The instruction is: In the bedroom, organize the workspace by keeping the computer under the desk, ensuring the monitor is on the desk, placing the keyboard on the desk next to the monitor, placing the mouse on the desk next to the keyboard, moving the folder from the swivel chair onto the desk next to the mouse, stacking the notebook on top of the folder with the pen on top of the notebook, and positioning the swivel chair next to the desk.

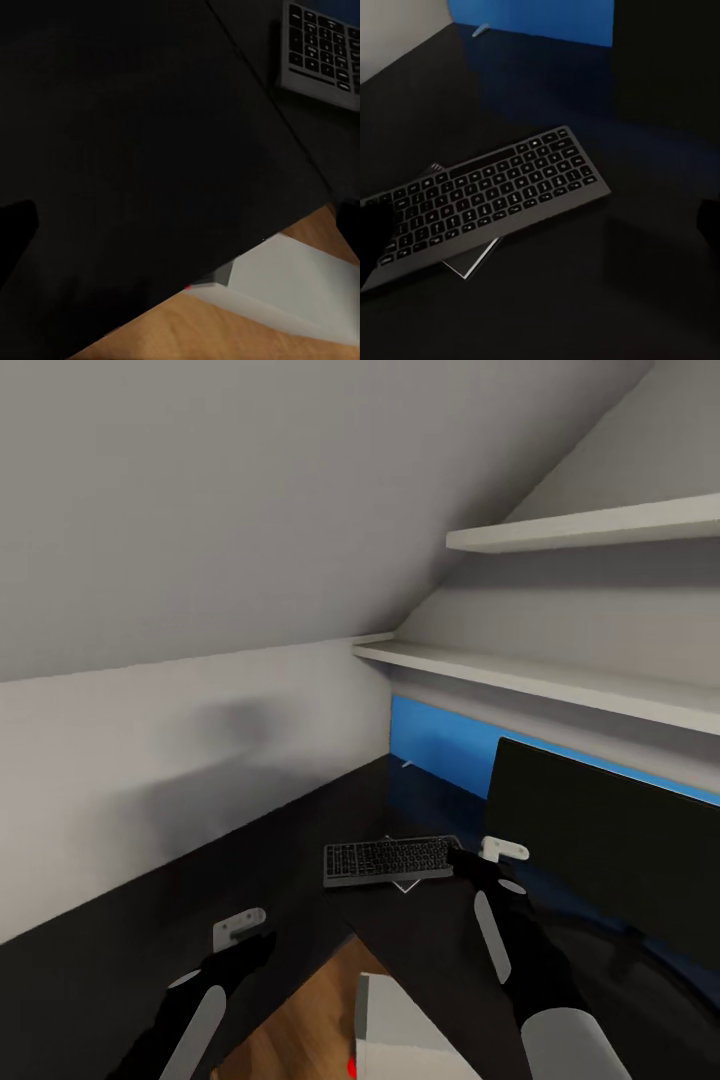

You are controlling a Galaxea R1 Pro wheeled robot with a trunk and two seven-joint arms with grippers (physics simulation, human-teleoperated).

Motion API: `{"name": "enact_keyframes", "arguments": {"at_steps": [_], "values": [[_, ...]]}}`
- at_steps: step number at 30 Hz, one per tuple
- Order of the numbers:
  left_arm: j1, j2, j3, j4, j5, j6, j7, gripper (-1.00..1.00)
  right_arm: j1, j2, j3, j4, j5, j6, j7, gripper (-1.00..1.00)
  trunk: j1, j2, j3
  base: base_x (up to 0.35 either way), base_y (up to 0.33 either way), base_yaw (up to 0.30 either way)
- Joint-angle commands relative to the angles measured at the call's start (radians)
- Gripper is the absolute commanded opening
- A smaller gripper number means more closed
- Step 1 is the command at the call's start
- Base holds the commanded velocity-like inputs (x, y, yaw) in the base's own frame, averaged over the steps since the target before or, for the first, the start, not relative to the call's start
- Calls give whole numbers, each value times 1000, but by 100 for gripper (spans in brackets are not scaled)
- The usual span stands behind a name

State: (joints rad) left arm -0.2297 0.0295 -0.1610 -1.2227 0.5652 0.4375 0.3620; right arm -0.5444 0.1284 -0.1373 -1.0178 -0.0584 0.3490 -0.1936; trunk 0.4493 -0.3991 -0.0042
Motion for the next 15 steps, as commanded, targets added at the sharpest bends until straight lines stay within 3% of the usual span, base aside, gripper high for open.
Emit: {"name": "enact_keyframes", "arguments": {"at_steps": [1, 10, 15], "values": [[0, 1, -3, -1, 10, 1, 10, 100, 0, 1, 0, -1, -6, 4, -3, 100, 1, -1, 0, 228, -166, 0], [0, 1, -3, -1, 11, 2, 9, 100, 0, 2, 8, 18, -5, 4, -3, 100, 1, -1, 0, 85, -69, 0], [0, 1, -3, -1, 12, 3, 9, 100, 0, 2, 42, 19, -7, 4, -6, 100, 1, -1, 0, 5, -4, 0]]}}
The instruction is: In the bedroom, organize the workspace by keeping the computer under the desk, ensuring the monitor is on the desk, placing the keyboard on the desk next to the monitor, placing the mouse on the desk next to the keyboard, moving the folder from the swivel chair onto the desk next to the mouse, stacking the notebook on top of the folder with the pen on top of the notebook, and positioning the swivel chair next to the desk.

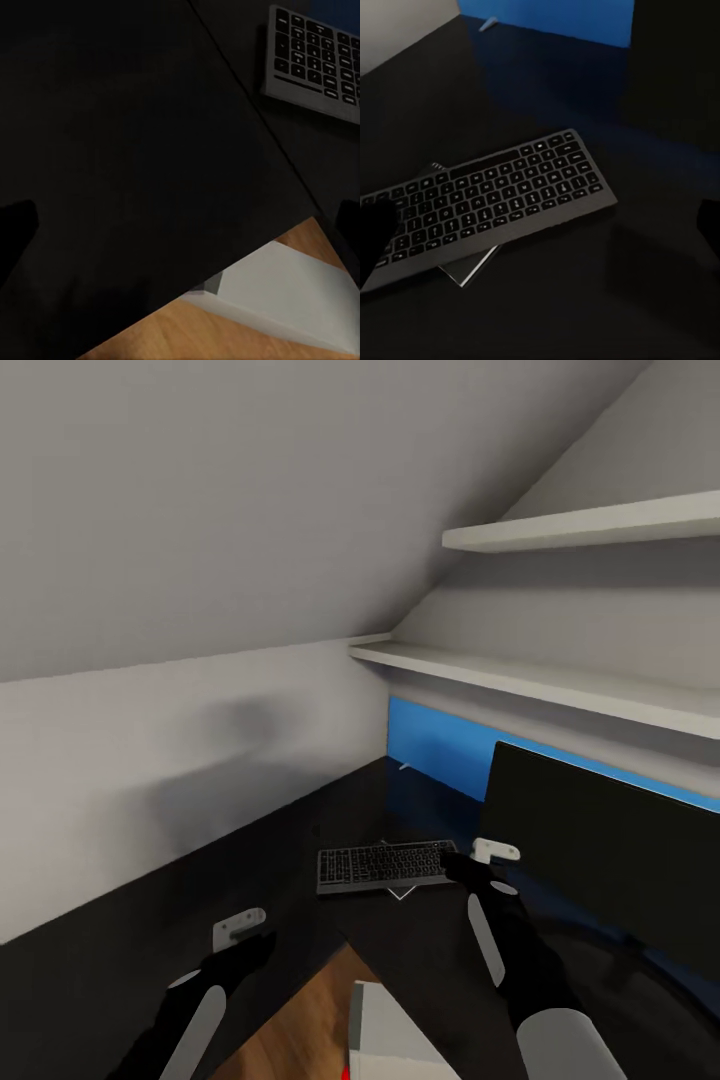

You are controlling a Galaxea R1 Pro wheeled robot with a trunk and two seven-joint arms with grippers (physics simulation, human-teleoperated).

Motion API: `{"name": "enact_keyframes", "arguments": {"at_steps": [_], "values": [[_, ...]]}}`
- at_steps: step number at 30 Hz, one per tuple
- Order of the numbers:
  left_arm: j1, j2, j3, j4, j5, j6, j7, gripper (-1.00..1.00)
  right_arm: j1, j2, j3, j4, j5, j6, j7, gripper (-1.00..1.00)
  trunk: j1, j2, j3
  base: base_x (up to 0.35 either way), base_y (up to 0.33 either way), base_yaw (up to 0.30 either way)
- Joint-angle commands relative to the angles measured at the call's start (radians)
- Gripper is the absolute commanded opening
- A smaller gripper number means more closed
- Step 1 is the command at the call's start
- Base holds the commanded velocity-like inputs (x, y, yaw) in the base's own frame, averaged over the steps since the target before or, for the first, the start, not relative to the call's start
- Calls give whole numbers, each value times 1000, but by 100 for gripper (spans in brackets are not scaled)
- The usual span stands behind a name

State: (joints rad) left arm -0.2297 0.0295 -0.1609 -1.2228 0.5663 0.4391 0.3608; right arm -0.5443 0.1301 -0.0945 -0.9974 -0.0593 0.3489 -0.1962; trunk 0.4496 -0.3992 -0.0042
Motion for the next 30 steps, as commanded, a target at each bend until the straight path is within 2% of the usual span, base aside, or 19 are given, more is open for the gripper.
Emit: {"name": "enact_keyframes", "arguments": {"at_steps": [1, 2, 3, 6, 17, 30], "values": [[0, 1, -3, -1, 11, 1, 10, 100, 0, 1, 3, -1, -6, 4, -4, 100, 0, -1, -1, 2, -1, 0], [0, 1, -3, -1, 11, 1, 10, 100, 0, 2, 10, -1, -6, 4, -4, 100, 0, -1, -1, 0, 0, 0], [0, 1, -3, -1, 11, 1, 10, 100, 0, 10, 41, 0, -5, 2, -6, 100, 0, -1, -1, 0, 0, 0], [0, 3, -2, -1, 9, 1, 10, 100, 0, 13, 51, 0, -6, -4, -5, 100, 0, -1, -1, 83, 0, 0], [0, 4, -2, -3, 9, 1, 9, 100, 0, 12, 52, 0, -4, -4, -5, 100, 0, -1, -1, 157, -58, 0], [0, 6, -2, -3, 7, 1, 9, 100, 0, 11, 52, 18, -5, -4, -3, 100, 0, -1, -1, 67, -19, 0]]}}
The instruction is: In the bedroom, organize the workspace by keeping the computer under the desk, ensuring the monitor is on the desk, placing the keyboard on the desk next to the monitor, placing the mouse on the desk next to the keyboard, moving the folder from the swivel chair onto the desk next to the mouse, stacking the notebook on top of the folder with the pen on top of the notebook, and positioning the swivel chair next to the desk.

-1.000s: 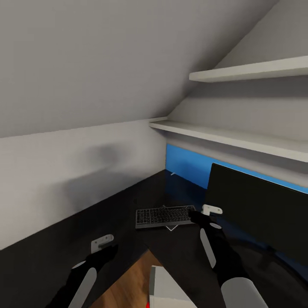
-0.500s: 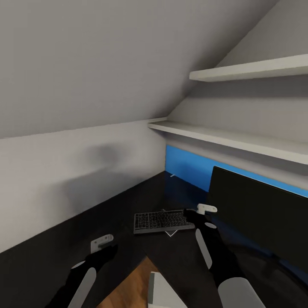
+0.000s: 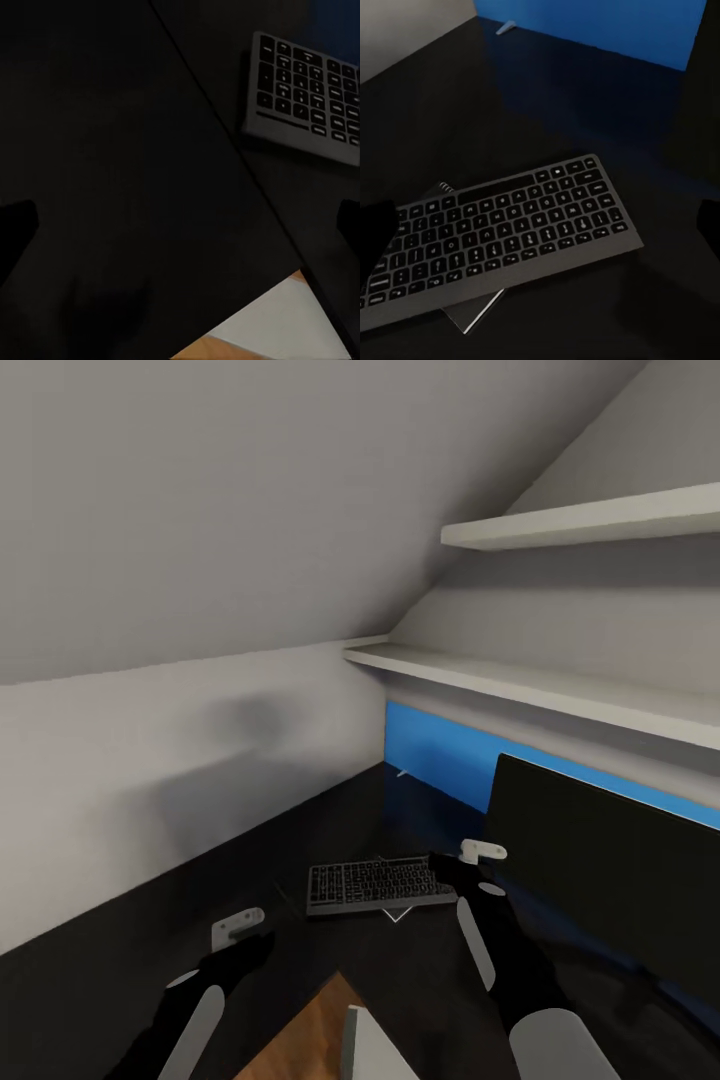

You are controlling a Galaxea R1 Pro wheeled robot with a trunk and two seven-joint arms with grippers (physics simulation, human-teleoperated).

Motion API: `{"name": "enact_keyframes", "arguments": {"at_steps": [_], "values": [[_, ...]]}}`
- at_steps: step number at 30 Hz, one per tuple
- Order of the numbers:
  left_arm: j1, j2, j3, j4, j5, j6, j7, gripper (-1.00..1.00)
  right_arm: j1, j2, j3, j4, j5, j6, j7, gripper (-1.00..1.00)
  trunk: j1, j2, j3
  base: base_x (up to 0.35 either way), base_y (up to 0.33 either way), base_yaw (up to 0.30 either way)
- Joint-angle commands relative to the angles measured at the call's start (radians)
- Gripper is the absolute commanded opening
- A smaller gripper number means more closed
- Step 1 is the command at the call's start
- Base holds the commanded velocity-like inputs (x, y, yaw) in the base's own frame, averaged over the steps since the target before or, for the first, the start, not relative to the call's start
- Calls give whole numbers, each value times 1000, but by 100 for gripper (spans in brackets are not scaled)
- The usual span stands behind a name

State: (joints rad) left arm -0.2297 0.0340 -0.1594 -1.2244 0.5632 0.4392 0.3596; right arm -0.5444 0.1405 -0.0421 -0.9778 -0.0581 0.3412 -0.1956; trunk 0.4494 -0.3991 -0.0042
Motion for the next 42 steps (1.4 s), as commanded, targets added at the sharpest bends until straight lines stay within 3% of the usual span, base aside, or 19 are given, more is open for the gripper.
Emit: {"name": "enact_keyframes", "arguments": {"at_steps": [1, 42], "values": [[0, 1, -3, -1, 10, 1, 10, 100, 0, 1, -1, -1, -6, 4, -4, 100, 1, -1, 0, 90, 0, 0], [0, 3, 0, -3, 10, 1, 10, 100, 0, -1, 1, -1, -3, 4, -5, 100, 1, -1, 0, 66, -31, 0]]}}
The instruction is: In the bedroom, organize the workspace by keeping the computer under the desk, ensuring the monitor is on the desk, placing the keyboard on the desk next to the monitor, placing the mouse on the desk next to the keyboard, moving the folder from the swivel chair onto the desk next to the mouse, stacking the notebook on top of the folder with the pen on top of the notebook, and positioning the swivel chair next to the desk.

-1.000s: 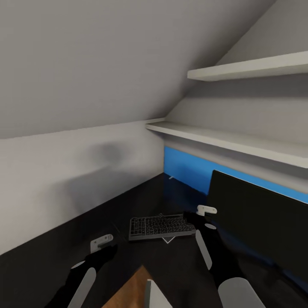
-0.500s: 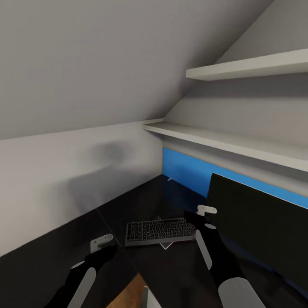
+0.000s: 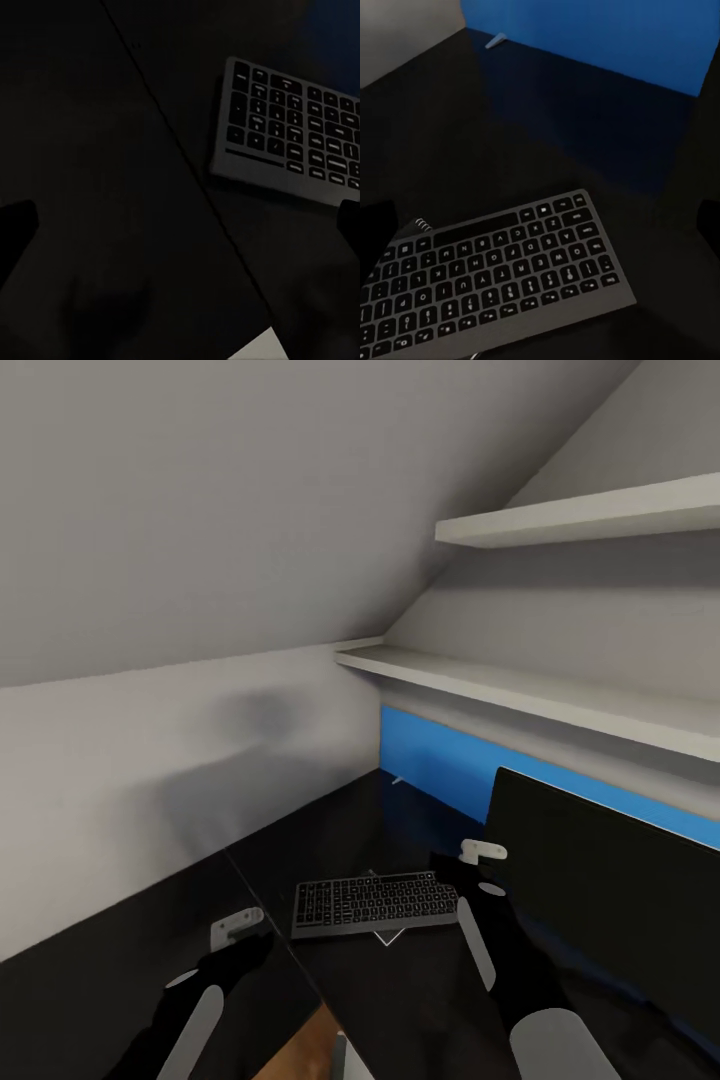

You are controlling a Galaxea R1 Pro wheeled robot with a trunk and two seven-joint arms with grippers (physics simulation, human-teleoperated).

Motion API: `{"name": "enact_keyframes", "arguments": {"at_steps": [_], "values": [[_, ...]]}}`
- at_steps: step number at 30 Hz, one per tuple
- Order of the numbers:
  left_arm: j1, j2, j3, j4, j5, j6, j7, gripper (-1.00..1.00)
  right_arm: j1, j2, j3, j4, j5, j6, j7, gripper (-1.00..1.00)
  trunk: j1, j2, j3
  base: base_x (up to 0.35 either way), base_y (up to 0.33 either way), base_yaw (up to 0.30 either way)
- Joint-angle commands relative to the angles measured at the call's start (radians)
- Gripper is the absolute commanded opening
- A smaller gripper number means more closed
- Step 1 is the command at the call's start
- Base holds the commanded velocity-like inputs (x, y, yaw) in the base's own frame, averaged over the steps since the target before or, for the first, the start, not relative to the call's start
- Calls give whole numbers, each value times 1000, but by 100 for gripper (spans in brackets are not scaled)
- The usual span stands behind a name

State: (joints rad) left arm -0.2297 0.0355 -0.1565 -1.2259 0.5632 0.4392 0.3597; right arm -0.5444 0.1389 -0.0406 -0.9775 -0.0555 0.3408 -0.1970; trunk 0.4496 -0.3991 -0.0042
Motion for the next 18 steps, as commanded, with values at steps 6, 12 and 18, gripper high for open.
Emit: {"name": "enact_keyframes", "arguments": {"at_steps": [6, 12, 18], "values": [[0, 1, -3, -5, 11, 1, 10, 100, 0, 1, -1, -2, -6, 3, -2, 100, 0, -1, -1, 0, 0, 0], [-1, 4, -3, -70, 11, 2, 10, 100, 0, 2, 5, 0, -4, -22, -2, 100, 0, -1, -1, 0, 0, 0], [-1, 7, 2, -169, 12, 9, 11, 100, -2, 3, 44, 1, -2, -36, -9, 100, 0, -1, -1, 0, 0, 0]]}}
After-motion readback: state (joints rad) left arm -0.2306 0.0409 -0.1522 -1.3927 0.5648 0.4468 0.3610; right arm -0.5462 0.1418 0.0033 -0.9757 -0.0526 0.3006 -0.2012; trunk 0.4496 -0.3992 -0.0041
